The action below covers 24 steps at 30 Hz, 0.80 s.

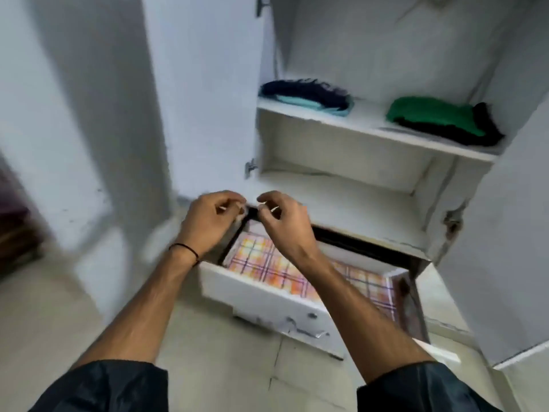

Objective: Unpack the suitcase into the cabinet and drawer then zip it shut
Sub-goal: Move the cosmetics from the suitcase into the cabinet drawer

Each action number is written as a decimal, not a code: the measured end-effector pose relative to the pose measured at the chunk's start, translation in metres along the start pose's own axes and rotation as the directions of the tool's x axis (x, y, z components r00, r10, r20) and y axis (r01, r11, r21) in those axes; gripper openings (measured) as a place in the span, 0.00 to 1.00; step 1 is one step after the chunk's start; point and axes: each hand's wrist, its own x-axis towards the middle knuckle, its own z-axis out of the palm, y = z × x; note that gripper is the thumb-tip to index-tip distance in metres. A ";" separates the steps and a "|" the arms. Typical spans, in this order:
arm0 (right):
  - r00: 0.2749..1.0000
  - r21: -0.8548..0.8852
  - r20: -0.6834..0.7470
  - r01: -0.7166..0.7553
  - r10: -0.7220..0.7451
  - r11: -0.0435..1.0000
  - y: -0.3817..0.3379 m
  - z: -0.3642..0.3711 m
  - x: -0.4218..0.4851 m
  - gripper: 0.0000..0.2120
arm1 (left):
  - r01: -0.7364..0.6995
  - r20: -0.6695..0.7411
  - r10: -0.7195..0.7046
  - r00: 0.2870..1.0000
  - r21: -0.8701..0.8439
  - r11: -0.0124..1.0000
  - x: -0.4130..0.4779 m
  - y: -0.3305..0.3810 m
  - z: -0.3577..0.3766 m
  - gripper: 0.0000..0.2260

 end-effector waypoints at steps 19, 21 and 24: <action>0.234 0.426 0.894 -0.179 -0.382 0.887 -0.360 0.442 -0.286 0.09 | 0.707 -0.748 -0.535 0.393 -0.126 0.696 -0.498 -0.142 -0.423 0.09; 0.158 0.433 0.899 -0.175 -0.409 0.884 -0.395 0.488 -0.305 0.09 | 0.723 -0.783 -0.536 0.316 -0.167 0.670 -0.526 -0.160 -0.459 0.09; 0.078 0.423 0.906 -0.185 -0.416 0.887 -0.445 0.554 -0.326 0.10 | 0.744 -0.805 -0.558 0.201 -0.246 0.622 -0.560 -0.187 -0.511 0.09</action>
